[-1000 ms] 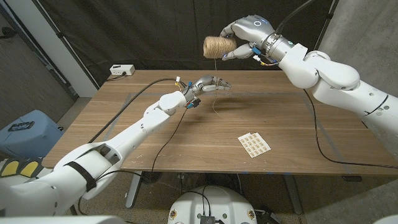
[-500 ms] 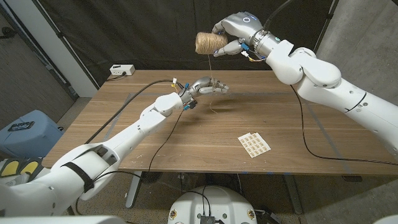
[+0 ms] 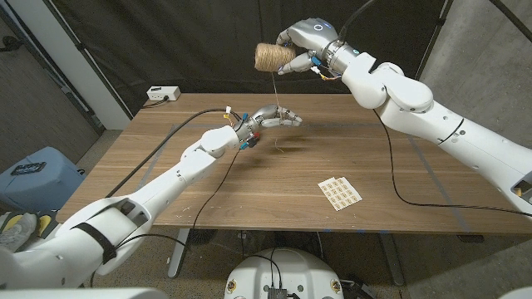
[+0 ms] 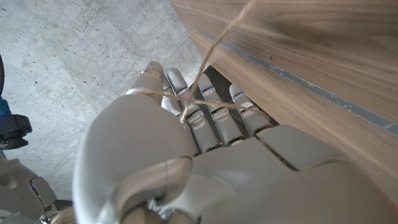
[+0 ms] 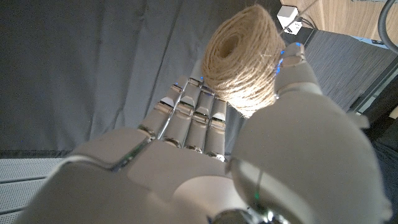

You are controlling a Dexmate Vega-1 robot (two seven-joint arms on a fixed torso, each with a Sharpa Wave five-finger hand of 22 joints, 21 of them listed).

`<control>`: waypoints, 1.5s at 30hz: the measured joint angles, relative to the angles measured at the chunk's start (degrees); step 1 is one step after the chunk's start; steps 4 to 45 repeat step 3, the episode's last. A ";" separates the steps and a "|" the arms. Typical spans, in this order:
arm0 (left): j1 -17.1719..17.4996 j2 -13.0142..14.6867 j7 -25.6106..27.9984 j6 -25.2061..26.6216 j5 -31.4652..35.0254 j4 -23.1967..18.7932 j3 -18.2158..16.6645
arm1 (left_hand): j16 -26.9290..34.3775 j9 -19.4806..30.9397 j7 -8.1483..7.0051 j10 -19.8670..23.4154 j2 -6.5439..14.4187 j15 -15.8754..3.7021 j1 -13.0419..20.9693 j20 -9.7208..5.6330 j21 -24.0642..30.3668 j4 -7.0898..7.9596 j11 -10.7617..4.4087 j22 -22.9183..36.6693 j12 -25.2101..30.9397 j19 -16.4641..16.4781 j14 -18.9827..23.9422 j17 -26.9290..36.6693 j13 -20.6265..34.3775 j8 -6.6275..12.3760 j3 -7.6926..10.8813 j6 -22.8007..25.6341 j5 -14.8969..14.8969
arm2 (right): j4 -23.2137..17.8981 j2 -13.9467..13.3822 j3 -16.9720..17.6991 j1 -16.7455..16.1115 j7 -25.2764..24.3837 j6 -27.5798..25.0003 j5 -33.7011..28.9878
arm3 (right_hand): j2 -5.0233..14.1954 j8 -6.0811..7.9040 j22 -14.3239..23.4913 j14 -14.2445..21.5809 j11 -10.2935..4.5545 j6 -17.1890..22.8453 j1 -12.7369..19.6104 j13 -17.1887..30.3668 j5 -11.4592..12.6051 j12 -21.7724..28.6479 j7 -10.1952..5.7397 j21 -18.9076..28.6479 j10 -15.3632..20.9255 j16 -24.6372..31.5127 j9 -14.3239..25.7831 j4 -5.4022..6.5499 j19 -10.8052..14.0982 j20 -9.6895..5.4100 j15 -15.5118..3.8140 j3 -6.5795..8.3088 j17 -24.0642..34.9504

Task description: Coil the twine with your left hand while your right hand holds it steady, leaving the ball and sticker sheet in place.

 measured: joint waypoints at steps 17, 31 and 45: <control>0.27 0.14 0.48 0.70 0.00 -0.87 -0.02 | 0.00 0.00 0.00 0.00 0.00 0.00 0.00 0.00 0.00 0.00 0.00 0.00 0.00 0.00 0.00 0.00 0.00 0.00 0.00 0.00 0.00 | 1.26 0.58 -0.40 0.60 -0.30 0.41 0.34 | 0.00 -0.02 0.00 0.00 0.00 0.00 0.00 0.02 0.01 -0.01 0.00 0.00 0.00 0.00 0.00 0.00 0.00 0.00 0.00 0.00 0.27; 0.27 0.14 0.48 0.70 0.00 -0.87 -0.02 | 0.00 0.00 0.00 0.00 0.00 0.00 0.00 0.00 0.00 0.00 0.00 0.00 0.00 0.00 0.00 0.00 0.00 0.00 0.00 0.00 0.00 | 1.26 0.58 -0.40 0.60 -0.30 0.41 0.34 | 0.00 -0.02 0.00 0.00 0.00 0.00 0.00 0.02 0.01 -0.01 0.00 0.00 0.00 0.00 0.00 0.00 0.00 0.00 0.00 0.00 0.27; 0.27 0.14 0.48 0.70 0.00 -0.87 -0.02 | 0.00 0.00 0.00 0.00 0.00 0.00 0.00 0.00 0.00 0.00 0.00 0.00 0.00 0.00 0.00 0.00 0.00 0.00 0.00 0.00 0.00 | 1.26 0.58 -0.40 0.60 -0.30 0.41 0.34 | 0.00 -0.02 0.00 0.00 0.00 0.00 0.00 0.02 0.01 -0.01 0.00 0.00 0.00 0.00 0.00 0.00 0.00 0.00 0.00 0.00 0.27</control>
